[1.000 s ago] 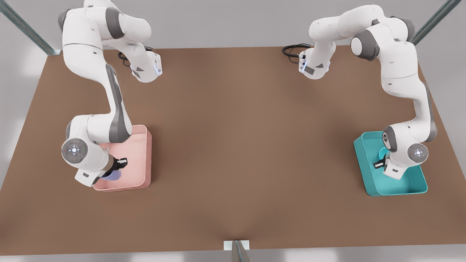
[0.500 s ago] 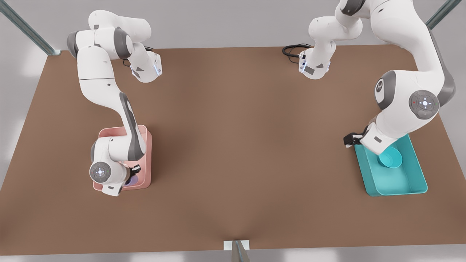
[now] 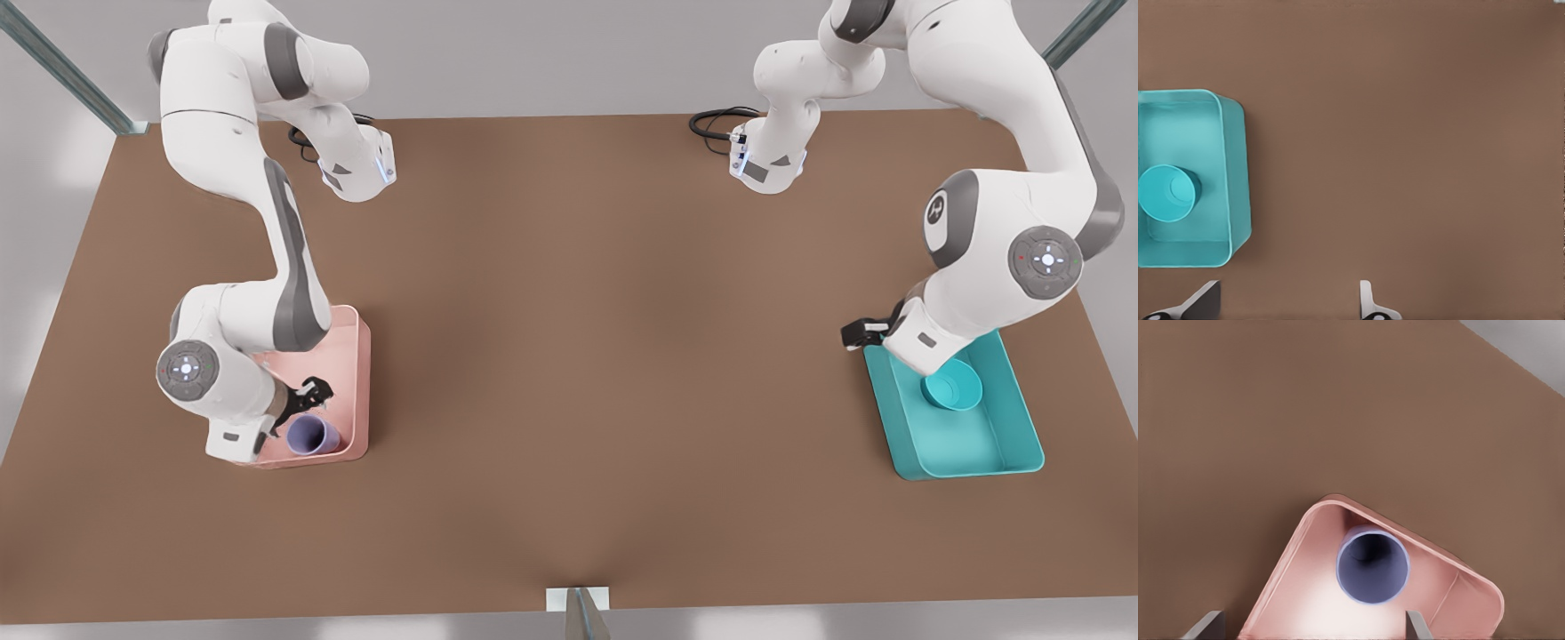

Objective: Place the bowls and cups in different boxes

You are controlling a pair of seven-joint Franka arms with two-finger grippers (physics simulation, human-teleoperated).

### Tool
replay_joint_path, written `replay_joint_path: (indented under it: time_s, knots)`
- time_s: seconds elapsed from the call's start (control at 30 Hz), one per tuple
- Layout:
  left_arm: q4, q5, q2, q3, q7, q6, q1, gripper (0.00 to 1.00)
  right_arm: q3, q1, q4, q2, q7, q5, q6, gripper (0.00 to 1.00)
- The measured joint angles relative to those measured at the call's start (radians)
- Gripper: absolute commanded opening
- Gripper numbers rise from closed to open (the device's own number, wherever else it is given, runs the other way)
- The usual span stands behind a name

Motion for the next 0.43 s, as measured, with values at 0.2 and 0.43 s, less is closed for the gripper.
replay_joint_path:
  time_s: [0.2, 0.43]
  knots:
    - [0.006, 0.0, 0.008, 0.0, 0.0, -0.003, 0.007, 1.0, -0.039, -0.019, 0.107, -0.164, 0.048, -0.045, -0.327, 1.0]
    - [0.005, -0.004, 0.009, 0.001, 0.004, -0.006, 0.022, 1.0, -0.007, -0.087, 0.075, -0.273, 0.135, -0.077, -0.49, 1.0]
